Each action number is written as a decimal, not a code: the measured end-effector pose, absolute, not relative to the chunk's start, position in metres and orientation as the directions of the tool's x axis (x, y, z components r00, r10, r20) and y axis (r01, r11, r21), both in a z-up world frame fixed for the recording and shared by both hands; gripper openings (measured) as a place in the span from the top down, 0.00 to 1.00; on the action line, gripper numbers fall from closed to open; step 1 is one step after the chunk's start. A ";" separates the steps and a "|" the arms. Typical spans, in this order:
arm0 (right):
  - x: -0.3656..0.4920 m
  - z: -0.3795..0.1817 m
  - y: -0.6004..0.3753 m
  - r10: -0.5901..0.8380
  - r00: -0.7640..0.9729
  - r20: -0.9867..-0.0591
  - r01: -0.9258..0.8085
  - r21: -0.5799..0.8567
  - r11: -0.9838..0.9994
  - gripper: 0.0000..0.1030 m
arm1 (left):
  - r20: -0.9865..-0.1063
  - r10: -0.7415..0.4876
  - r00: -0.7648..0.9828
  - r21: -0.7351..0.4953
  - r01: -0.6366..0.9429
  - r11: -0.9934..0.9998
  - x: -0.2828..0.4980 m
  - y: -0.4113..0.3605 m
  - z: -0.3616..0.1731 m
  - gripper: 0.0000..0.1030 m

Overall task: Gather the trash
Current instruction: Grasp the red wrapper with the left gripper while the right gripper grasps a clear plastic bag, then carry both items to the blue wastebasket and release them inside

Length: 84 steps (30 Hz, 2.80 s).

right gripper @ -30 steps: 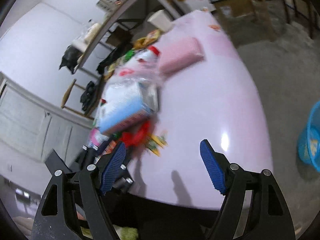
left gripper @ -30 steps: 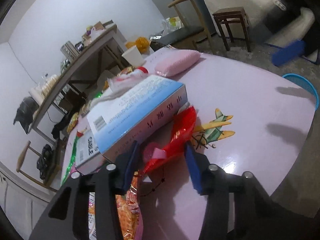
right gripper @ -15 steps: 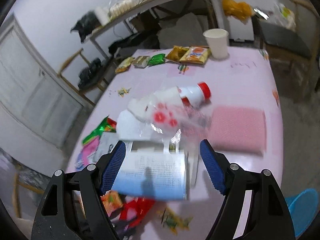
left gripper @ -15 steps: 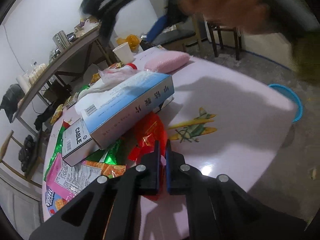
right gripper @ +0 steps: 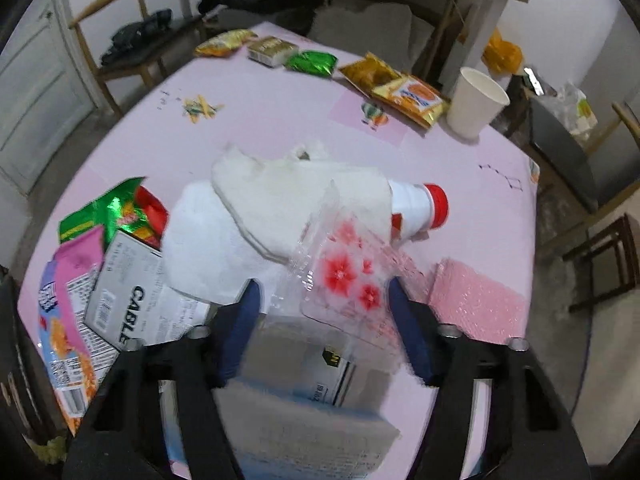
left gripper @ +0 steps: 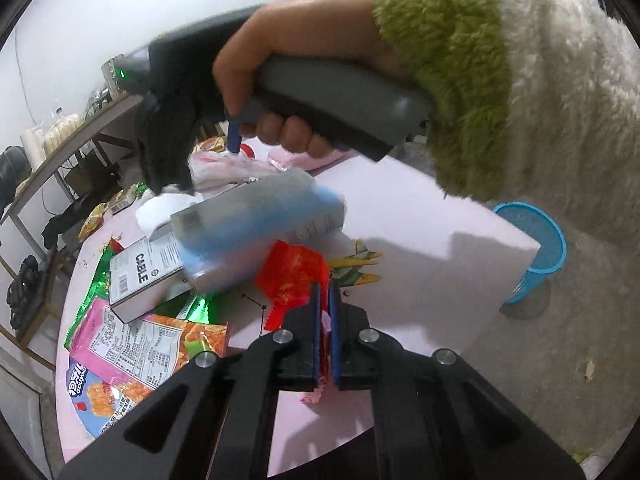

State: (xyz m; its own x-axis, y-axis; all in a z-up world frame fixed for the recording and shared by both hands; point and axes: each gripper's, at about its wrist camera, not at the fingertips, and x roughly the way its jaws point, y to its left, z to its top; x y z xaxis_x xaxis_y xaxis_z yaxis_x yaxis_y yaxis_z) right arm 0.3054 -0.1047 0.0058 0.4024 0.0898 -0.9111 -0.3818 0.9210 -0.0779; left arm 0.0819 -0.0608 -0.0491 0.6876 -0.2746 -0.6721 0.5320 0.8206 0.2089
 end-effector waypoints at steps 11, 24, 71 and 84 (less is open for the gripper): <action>0.285 0.039 -0.120 0.084 0.478 -0.874 -0.293 -0.069 0.954 0.82 | -0.643 -0.318 0.697 0.160 0.528 0.834 0.075 -0.052 -0.034 0.97; 0.255 0.103 -0.145 0.171 0.596 -0.784 -0.234 0.034 0.972 0.93 | -0.594 -0.315 0.740 0.135 0.478 0.868 0.072 -0.037 -0.016 0.97; 0.008 0.083 -0.451 -0.213 0.718 -0.663 0.459 0.221 0.861 0.95 | -0.591 -0.759 0.272 -0.462 0.657 0.596 0.096 -0.173 0.018 0.97; 0.027 -0.055 -0.562 -0.171 0.588 -0.791 0.657 0.343 0.671 0.94 | -0.643 -0.762 -0.077 -0.654 0.574 0.493 0.159 -0.399 -0.069 0.96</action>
State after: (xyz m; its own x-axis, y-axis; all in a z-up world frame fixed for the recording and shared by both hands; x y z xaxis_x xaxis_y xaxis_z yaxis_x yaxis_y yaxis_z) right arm 0.0270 -0.5616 -0.0552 0.5878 -0.1707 -0.7908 0.6568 0.6714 0.3433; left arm 0.1590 -0.3994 -0.0695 -0.0772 -0.7619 -0.6431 0.5739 0.4934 -0.6536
